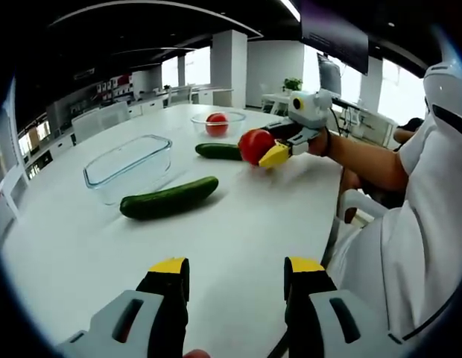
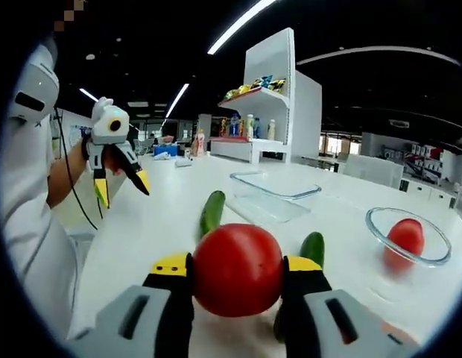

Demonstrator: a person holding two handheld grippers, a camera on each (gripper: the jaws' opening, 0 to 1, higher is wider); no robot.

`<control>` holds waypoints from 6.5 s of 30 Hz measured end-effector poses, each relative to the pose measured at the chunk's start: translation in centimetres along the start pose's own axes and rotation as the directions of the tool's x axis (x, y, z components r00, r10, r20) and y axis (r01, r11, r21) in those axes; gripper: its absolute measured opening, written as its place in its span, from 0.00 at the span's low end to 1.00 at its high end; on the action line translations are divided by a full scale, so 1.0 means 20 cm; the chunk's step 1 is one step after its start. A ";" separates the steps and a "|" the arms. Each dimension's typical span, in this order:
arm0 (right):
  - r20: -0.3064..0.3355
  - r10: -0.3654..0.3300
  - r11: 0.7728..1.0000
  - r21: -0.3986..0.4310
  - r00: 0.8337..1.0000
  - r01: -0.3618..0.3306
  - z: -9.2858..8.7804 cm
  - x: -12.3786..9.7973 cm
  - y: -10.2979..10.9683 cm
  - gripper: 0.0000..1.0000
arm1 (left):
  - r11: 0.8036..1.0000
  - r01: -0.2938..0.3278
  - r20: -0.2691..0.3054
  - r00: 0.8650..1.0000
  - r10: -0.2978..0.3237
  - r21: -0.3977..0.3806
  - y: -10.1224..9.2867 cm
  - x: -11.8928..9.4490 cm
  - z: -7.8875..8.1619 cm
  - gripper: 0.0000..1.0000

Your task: Sort the scattered tomatoes and cucumbers on the table and place them into their respective storage containers

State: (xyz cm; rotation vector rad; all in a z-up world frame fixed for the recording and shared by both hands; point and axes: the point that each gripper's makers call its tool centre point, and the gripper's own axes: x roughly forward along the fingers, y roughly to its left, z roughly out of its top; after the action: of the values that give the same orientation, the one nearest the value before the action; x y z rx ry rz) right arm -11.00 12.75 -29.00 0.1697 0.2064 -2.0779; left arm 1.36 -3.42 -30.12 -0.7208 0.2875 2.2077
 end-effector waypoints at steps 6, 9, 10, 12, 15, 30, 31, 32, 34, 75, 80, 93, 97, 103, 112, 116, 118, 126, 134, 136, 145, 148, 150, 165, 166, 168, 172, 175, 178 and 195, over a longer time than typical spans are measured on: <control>0.002 -0.071 0.997 0.021 0.997 0.071 0.02 -0.03 -0.12 0.44 | 1.000 -0.002 0.000 1.000 0.002 0.001 0.00 0.00 0.00 0.51; -0.010 -0.113 0.993 0.034 0.994 0.114 0.02 -0.05 -0.18 0.44 | 1.000 0.001 0.007 1.000 -0.001 0.004 -0.01 -0.01 0.01 0.51; -0.004 -0.132 0.990 0.041 0.991 0.132 0.02 -0.06 -0.21 0.44 | 1.000 0.000 0.006 1.000 0.000 0.003 -0.01 -0.01 0.00 0.51; 0.005 -0.166 0.984 0.066 0.986 0.165 0.04 -0.07 -0.25 0.44 | 1.000 -0.003 0.005 1.000 0.003 0.002 0.00 -0.01 0.00 0.51; 0.029 -0.228 0.972 0.056 0.973 0.226 0.06 -0.10 -0.31 0.44 | 1.000 -0.005 0.009 1.000 0.005 0.000 0.00 -0.01 0.00 0.51; 0.038 -0.559 0.829 0.052 0.828 0.557 0.14 -0.20 -0.64 0.44 | 1.000 0.006 0.008 1.000 -0.006 -0.004 -0.01 0.00 -0.01 0.51; 0.040 -0.571 0.820 0.059 0.820 0.569 0.15 -0.20 -0.65 0.44 | 1.000 0.010 0.012 1.000 -0.010 -0.001 -0.02 0.00 0.00 0.51; 0.040 -0.591 0.806 0.082 0.806 0.587 0.15 -0.21 -0.67 0.44 | 1.000 0.013 0.014 1.000 -0.013 0.000 -0.02 -0.01 0.00 0.51; 0.053 -0.608 0.792 0.107 0.792 0.601 0.17 -0.22 -0.70 0.44 | 1.000 0.014 0.016 1.000 -0.014 0.002 -0.02 -0.01 0.00 0.51; 0.036 -0.701 0.706 0.179 0.712 0.686 0.10 -0.14 -1.15 0.45 | 1.000 0.008 0.011 1.000 -0.009 0.007 -0.01 -0.02 0.02 0.51; 0.013 -0.693 0.717 0.112 0.721 0.688 0.08 -0.14 -1.13 0.46 | 1.000 0.013 0.015 1.000 -0.014 0.011 -0.02 -0.01 0.03 0.51; 0.065 -0.629 0.777 0.093 0.775 0.622 0.13 -0.07 -1.06 0.68 | 1.000 0.004 0.015 1.000 -0.004 0.000 -0.01 -0.01 0.01 0.51; 0.076 -0.626 0.779 0.089 0.776 0.621 0.13 -0.07 -1.06 0.70 | 1.000 0.007 0.012 1.000 -0.007 0.004 -0.02 -0.01 0.00 0.51; 0.143 -0.679 0.735 0.127 0.720 0.667 0.20 -0.17 -1.10 0.73 | 1.000 -0.001 0.017 1.000 0.000 0.006 0.00 -0.02 0.00 0.51; 0.171 -0.714 0.700 0.161 0.679 0.695 0.25 -0.31 -1.10 0.74 | 1.000 0.011 0.019 1.000 -0.011 0.010 -0.01 -0.02 0.00 0.51; 0.162 -0.711 0.703 0.167 0.684 0.691 0.25 -0.34 -1.08 0.73 | 1.000 0.015 0.017 1.000 -0.015 0.012 -0.02 -0.01 0.00 0.51; 0.146 -0.663 0.748 0.151 0.734 0.646 0.25 -0.32 -1.03 0.73 | 1.000 0.017 0.015 1.000 -0.017 0.012 -0.02 -0.01 -0.01 0.51; 0.132 -0.610 0.792 0.136 0.781 0.595 0.26 -0.34 -0.95 0.70 | 1.000 0.004 0.012 1.000 -0.004 0.005 0.00 -0.01 0.00 0.51; 0.096 -0.575 0.817 0.126 0.813 0.563 0.20 -0.34 -0.87 0.66 | 1.000 0.010 0.009 1.000 -0.010 0.017 -0.02 -0.01 0.01 0.51; 0.088 -0.577 0.815 0.126 0.812 0.565 0.18 -0.34 -0.86 0.66 | 1.000 0.012 0.012 1.000 -0.012 0.018 -0.02 -0.01 0.01 0.51; 0.098 -0.537 0.837 0.188 0.838 0.514 0.18 -0.38 -0.86 0.66 | 1.000 0.013 0.007 1.000 -0.013 0.020 -0.02 -0.01 0.01 0.51; 0.093 -0.525 0.843 0.193 0.846 0.502 0.17 -0.39 -0.85 0.65 | 1.000 0.012 0.008 1.000 -0.012 0.020 -0.02 -0.01 0.01 0.51; 0.094 -0.511 0.851 0.198 0.854 0.487 0.17 -0.40 -0.82 0.64 | 1.000 0.013 0.008 1.000 -0.013 0.022 -0.02 -0.01 0.01 0.51; -0.056 -0.456 0.874 0.158 0.888 0.459 0.03 -0.43 -0.65 0.60 | 1.000 0.008 0.009 1.000 -0.008 0.021 -0.02 -0.02 0.00 0.51; -0.071 -0.447 0.876 0.170 0.892 0.452 0.02 -0.43 -0.64 0.60 | 1.000 0.009 0.007 1.000 -0.009 0.020 -0.02 -0.02 0.00 0.51; -0.096 -0.432 0.879 0.175 0.897 0.443 0.01 -0.44 -0.61 0.60 | 1.000 0.011 0.009 1.000 -0.012 0.023 -0.02 -0.02 0.00 0.51; -0.135 -0.374 0.884 0.249 0.918 0.397 0.00 -0.46 -0.52 0.56 | 0.998 0.034 0.012 0.999 -0.034 0.047 -0.06 -0.02 0.01 0.51; -0.112 -0.365 0.892 0.243 0.924 0.382 0.03 -0.46 -0.48 0.56 | 0.997 0.041 0.001 0.999 -0.041 0.068 -0.07 -0.01 0.01 0.51; -0.127 -0.346 0.903 0.224 0.929 0.367 0.02 -0.45 -0.45 0.57 | 0.997 0.042 -0.001 0.999 -0.043 0.072 -0.07 -0.01 0.01 0.51; -0.201 -0.237 0.957 0.121 0.951 0.264 0.00 -0.45 -0.25 0.58 | 0.988 0.070 -0.023 0.997 -0.068 0.137 -0.10 0.01 0.01 0.52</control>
State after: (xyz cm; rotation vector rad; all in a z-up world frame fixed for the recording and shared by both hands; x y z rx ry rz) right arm -10.99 22.80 -26.70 0.4474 0.1955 -2.3334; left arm 2.65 -1.85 -29.93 -0.6651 0.4142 2.0939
